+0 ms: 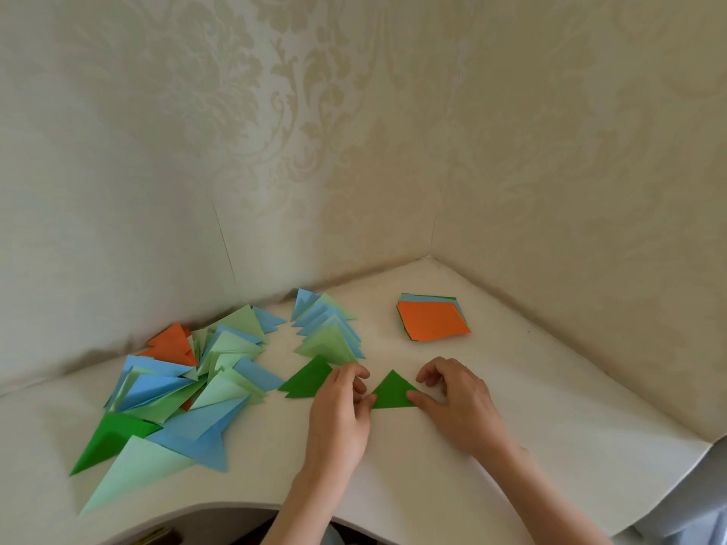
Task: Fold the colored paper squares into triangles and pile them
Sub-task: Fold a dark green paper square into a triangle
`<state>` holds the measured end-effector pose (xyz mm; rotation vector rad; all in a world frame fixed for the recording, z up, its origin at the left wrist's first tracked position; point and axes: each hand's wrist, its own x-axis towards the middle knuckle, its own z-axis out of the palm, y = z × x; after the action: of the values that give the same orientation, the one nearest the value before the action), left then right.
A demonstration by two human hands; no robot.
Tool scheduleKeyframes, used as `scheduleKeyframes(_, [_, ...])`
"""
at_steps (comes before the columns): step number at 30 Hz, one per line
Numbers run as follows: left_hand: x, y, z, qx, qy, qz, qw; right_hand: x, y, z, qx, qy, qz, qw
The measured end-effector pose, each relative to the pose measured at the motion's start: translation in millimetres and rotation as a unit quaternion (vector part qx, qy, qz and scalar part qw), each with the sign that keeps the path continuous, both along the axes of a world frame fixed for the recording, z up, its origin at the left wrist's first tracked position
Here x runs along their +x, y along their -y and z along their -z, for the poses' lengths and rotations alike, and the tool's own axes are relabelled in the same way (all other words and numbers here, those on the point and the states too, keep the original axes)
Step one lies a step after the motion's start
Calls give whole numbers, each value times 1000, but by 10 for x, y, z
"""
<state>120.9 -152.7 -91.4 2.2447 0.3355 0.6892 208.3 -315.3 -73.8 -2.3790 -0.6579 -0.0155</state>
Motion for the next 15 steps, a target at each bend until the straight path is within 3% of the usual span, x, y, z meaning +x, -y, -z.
scheduleKeyframes(8, [-53, -83, -65, -44, -19, 27, 998, -46, 150, -48, 71, -33, -28, 997])
scheduleKeyframes(15, [-90, 123, -77, 108, 9, -17, 994, -105, 116, 20, 93, -1, -12, 996])
